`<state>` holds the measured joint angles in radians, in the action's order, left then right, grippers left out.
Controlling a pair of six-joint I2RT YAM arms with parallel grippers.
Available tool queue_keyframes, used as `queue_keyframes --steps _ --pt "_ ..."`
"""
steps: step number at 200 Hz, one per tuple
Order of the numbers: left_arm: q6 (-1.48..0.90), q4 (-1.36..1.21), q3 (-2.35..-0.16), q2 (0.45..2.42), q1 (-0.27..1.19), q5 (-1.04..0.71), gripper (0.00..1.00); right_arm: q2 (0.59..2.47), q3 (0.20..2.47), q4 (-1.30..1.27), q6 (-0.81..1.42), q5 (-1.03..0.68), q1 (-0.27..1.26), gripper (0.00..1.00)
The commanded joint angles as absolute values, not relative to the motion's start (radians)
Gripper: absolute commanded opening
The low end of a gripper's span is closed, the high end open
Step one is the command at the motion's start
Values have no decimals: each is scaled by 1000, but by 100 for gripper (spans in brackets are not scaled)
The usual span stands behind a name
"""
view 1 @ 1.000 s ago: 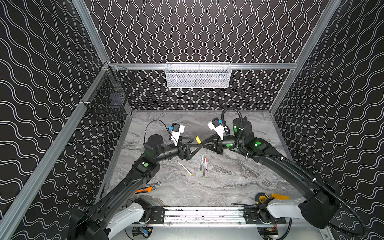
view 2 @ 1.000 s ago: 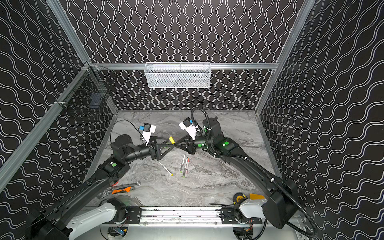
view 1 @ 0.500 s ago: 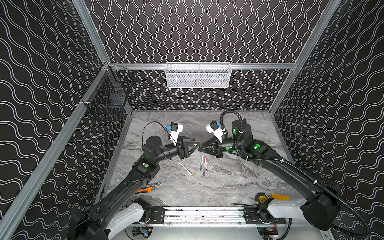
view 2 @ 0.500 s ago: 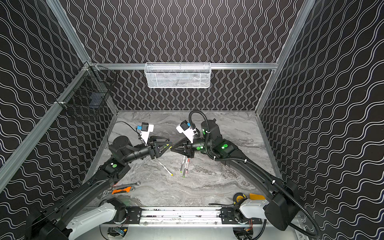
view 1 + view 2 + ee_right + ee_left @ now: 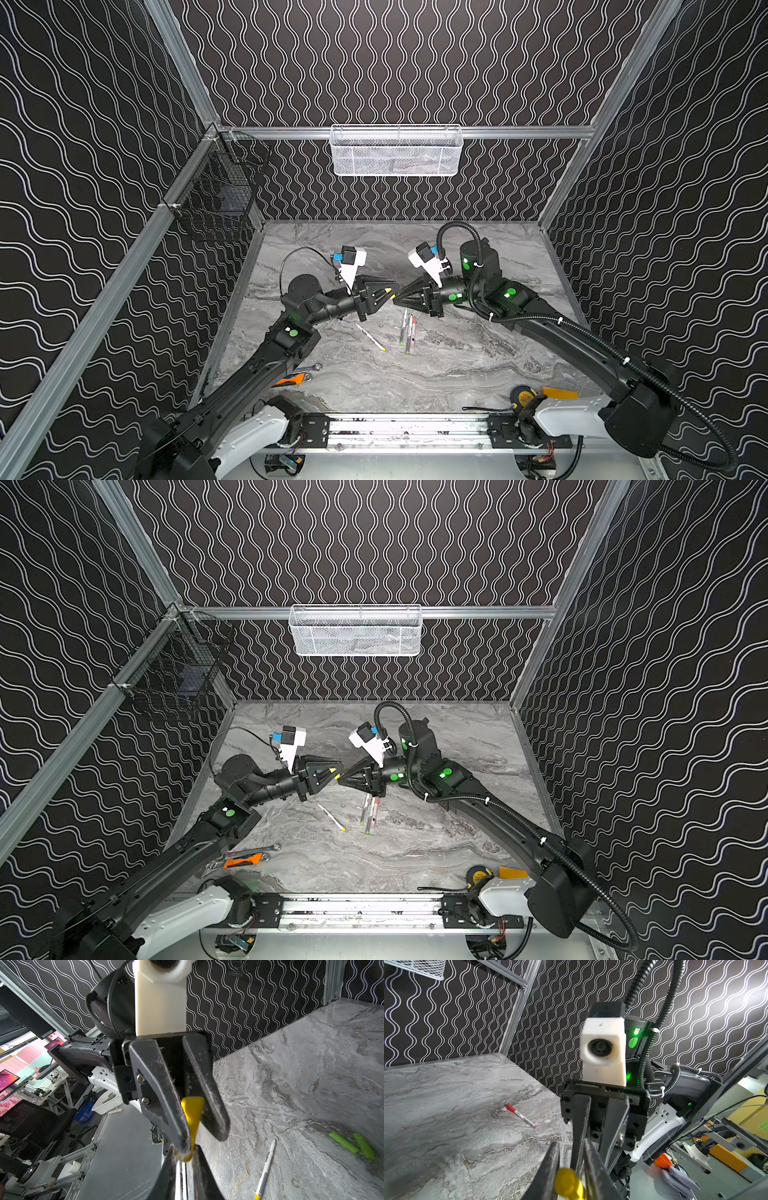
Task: Insert the pens into the pen caps
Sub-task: 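Close the left gripper on the yellow cap held by the right gripper, then open the right gripper and lower it toward the white pens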
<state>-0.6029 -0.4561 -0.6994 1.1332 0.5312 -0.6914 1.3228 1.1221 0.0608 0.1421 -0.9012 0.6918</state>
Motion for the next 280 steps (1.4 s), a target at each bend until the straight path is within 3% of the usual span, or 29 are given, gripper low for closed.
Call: queue_keyframes --steps 1,19,96,104,130,159,193,231,280 --pt "-606 -488 -701 1141 531 -701 19 1322 1124 27 141 -923 695 17" --pt "-608 -493 -702 1146 531 -709 12 1322 1124 27 140 -925 695 17" --pt "-596 -470 -700 1130 532 -697 1 1318 1122 29 140 -915 698 21" --pt "-593 -458 -697 1123 532 -688 1 1316 1122 31 142 -905 698 26" --pt "-545 -326 -707 1088 522 -618 0 1299 1115 74 143 -834 698 57" --pt "-433 -44 -760 1055 487 -461 0 1262 1074 130 173 -690 698 71" --pt "-383 148 -789 1005 405 -372 0 1253 1018 223 252 -431 698 74" --pt "-341 277 -811 966 367 -348 0 1405 1004 375 335 -178 738 74" --pt "-301 351 -813 918 359 -334 0 1595 975 413 442 -25 785 73"
